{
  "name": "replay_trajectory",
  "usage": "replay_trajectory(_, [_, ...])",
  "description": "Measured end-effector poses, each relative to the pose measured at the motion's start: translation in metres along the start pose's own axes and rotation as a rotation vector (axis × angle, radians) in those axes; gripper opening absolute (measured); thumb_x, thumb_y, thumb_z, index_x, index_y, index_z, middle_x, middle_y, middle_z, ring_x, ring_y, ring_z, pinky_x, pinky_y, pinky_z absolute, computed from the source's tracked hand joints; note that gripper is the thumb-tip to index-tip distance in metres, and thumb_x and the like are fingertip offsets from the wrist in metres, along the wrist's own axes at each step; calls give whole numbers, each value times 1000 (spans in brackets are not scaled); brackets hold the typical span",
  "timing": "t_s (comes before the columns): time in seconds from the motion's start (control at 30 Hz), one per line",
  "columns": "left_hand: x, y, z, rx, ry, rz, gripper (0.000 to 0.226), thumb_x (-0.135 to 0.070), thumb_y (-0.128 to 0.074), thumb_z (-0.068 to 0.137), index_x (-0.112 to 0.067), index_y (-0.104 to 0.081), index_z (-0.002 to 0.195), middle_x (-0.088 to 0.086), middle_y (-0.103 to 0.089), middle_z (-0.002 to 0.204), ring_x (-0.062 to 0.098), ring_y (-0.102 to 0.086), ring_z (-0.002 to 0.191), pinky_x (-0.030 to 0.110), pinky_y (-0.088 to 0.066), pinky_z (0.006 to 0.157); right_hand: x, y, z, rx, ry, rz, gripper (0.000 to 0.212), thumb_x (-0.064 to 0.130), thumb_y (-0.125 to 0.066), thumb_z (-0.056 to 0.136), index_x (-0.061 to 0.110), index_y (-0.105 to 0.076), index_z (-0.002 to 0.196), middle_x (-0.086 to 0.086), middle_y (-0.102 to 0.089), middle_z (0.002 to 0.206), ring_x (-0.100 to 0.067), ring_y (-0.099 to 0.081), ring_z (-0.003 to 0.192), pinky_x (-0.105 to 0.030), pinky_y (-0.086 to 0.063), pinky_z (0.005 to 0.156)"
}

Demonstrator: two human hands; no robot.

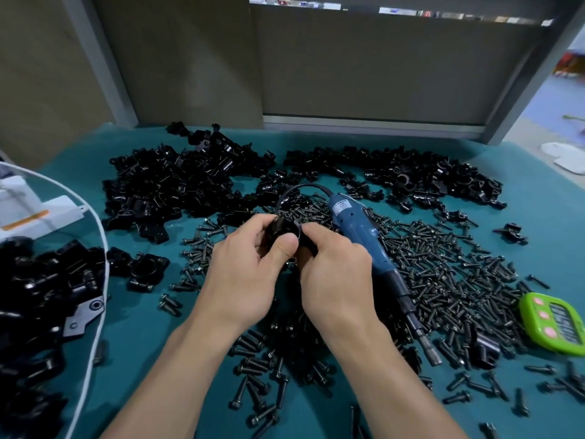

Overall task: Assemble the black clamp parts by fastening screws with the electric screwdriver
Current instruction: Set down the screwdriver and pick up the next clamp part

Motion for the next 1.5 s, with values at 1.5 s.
replay_trajectory(1.5, [19, 3, 8, 100, 71, -80, 26, -25, -85, 86, -47, -78, 95, -23, -79, 95, -4, -74, 94, 18, -58, 83, -32, -6, 13, 346, -111, 332, 19, 31, -89, 79, 43, -74, 81, 3, -73, 60, -11, -68, 46, -21, -53, 45])
Point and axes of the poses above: each hand's wrist, its own z-axis towards the middle knuckle, its own y-axis out of the back of the hand, x = y × z, the point moved 7 cm from there along z, towards the middle knuckle
